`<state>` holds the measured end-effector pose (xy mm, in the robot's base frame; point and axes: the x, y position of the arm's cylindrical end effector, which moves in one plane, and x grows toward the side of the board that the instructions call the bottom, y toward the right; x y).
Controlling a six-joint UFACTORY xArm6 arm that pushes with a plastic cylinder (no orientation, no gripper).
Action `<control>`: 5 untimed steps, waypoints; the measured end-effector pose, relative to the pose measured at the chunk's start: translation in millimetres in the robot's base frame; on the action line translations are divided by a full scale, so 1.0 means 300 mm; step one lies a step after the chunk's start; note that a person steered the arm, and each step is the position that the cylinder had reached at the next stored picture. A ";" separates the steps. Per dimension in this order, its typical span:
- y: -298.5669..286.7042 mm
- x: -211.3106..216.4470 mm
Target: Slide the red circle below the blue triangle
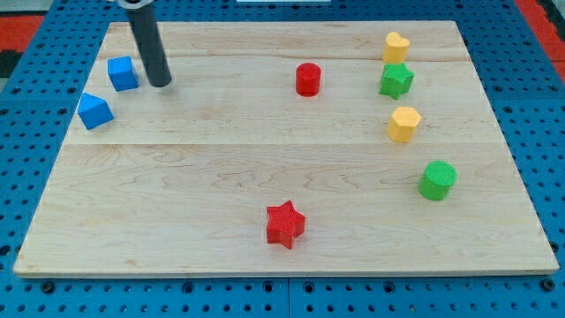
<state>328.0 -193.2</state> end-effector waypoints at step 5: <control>0.366 -0.190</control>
<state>271.1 -83.4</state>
